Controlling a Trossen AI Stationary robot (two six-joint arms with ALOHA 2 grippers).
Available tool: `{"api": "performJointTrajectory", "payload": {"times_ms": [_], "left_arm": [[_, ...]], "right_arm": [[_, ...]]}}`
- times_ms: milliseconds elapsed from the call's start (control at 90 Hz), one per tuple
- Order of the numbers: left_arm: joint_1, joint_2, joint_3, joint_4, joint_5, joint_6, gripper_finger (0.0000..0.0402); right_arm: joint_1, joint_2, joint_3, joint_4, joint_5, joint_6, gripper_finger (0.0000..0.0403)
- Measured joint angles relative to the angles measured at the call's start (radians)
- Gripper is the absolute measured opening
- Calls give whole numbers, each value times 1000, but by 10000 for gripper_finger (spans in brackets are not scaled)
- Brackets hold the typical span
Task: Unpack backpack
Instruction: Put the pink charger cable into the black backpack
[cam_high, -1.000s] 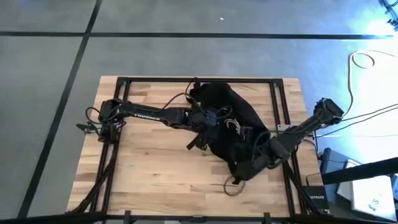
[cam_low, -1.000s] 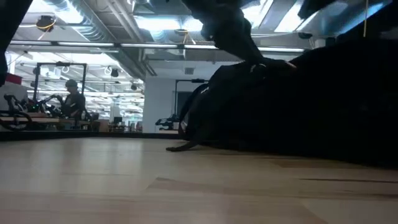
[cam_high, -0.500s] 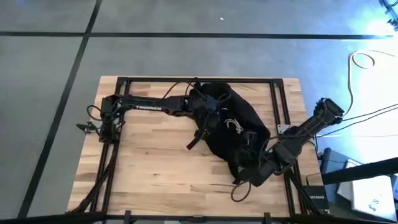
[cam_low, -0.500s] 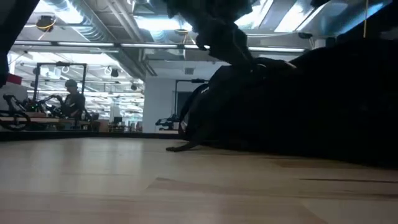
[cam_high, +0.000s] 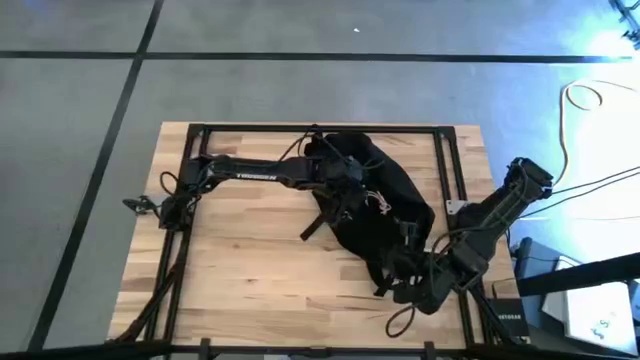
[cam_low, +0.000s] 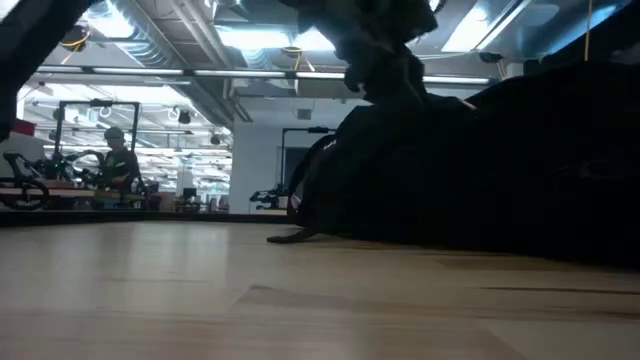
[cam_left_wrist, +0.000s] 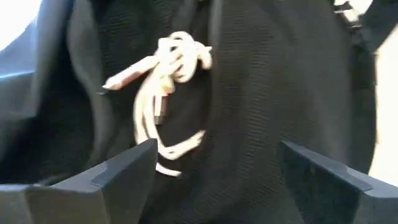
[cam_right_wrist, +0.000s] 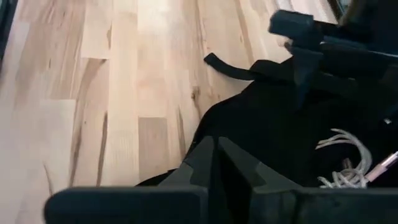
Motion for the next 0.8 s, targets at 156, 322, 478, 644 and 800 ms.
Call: {"api": "performJointTrajectory", "payload": {"times_ms": [156, 322, 478, 644, 800], "left_arm": [[17, 42, 55, -119, -44, 9, 315], [49, 57, 57, -162, -47, 4, 315], [52, 85, 57, -163, -52, -5, 315], [26, 91, 57, -160, -112, -5, 307], [11, 90, 66, -189, -142, -4, 205]], "right_arm": [[-2, 0, 0, -1, -59, 22, 5], [-2, 0, 0, -6, -84, 20, 5], [-2, 0, 0, -8, -84, 19, 5], [-2, 0, 0, -28, -84, 17, 5], [-2, 0, -1, -45, -85, 17, 5]]}}
